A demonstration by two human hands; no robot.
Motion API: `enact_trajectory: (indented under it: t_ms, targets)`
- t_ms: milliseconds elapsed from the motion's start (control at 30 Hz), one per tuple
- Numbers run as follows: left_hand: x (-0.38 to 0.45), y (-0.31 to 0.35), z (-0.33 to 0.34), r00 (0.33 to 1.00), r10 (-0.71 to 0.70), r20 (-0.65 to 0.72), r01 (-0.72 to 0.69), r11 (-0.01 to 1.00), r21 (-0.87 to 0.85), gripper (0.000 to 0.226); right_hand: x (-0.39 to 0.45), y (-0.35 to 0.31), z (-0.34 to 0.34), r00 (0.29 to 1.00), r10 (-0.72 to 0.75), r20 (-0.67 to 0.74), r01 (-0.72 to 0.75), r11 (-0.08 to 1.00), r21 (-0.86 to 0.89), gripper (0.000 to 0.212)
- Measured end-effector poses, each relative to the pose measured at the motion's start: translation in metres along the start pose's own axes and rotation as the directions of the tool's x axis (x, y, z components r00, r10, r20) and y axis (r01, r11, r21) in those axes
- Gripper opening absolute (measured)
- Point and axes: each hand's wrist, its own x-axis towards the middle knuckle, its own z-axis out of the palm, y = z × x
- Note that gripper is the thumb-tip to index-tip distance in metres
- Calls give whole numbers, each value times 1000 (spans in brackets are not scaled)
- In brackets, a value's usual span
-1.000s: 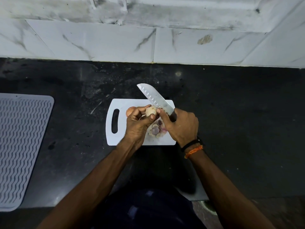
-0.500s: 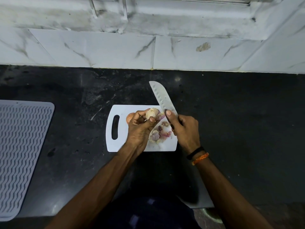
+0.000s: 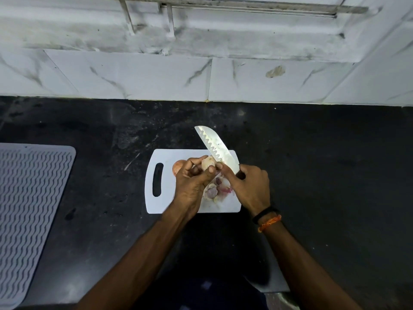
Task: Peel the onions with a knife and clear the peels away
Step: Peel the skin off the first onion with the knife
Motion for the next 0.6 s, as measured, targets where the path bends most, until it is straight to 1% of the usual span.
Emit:
enact_trajectory:
  t_ms: [33, 67, 167, 233, 267, 367, 500, 533, 600]
  targets:
    - [0, 2, 0, 1000, -16, 7, 16, 999, -29, 37, 1, 0, 0, 1000, 3, -7, -3, 1000, -2, 72]
    - [-1, 5, 1, 999, -38, 19, 39, 997, -73, 33, 1, 0, 0, 1000, 5, -14, -5, 1000, -5, 76]
    - [0, 5, -1, 996, -72, 49, 79, 986, -144, 15, 3, 2, -1, 1000, 28, -7, -28, 1000, 5, 79]
    - [0, 4, -1, 997, -72, 29, 76, 987, -145, 18, 3, 4, -3, 999, 50, 1, -50, 997, 64, 79]
    - [0, 3, -1, 997, -70, 18, 72, 988, -136, 21, 3, 5, -5, 998, 62, -4, -61, 995, 80, 75]
    - [0, 2, -2, 1000, -28, 10, 28, 997, -72, 31, 4, 8, -12, 997, 71, -14, -70, 996, 53, 47]
    - [1, 0, -4, 999, 40, 29, -41, 999, 32, 37, 7, 13, -17, 993, 64, 97, -63, 998, -9, 32]
    - [1, 0, -4, 998, 53, 33, -54, 997, 51, 37, 7, 13, -16, 991, 65, 118, -63, 998, -14, 34]
    - [1, 1, -3, 997, 70, 40, -72, 995, 72, 37, 8, 11, -14, 991, 58, 124, -57, 998, -6, 53]
